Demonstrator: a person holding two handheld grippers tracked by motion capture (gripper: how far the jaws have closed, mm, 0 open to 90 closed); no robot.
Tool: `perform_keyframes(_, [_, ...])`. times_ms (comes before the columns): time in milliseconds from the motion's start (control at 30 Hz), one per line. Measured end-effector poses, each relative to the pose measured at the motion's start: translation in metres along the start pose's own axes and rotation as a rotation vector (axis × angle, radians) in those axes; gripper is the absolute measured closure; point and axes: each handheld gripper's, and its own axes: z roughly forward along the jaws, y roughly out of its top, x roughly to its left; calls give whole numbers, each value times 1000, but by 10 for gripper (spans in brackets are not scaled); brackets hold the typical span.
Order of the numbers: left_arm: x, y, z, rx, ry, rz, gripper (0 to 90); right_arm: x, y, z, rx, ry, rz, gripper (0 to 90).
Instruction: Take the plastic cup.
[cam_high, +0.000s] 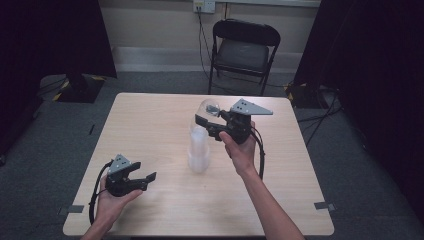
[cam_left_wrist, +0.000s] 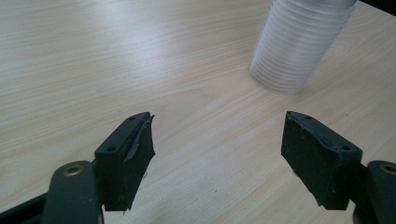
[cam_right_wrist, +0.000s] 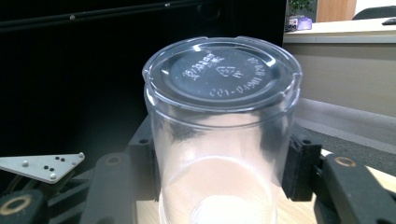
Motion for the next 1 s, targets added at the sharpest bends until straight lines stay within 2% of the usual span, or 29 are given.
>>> perform_keyframes(200, [-2,2,0,-4,-9,13,271,0,1,-11,-13,12,19,440])
perform_keyframes(333, [-5,3,0,-7,-20,40,299,1,-1,-19,-16,11,28,442])
perform_keyframes(433, [-7,4,0,-4,-35,42,350,2,-1,-27,-18,7,36,442])
perform_keyframes(667, [-12,5,1,-19,-41,42,368,1,-8,-44,-24,7,76,446])
perform_keyframes(1000, [-23,11,2,-88,-102,75,398,3,-23,-56,-3,20,126,450])
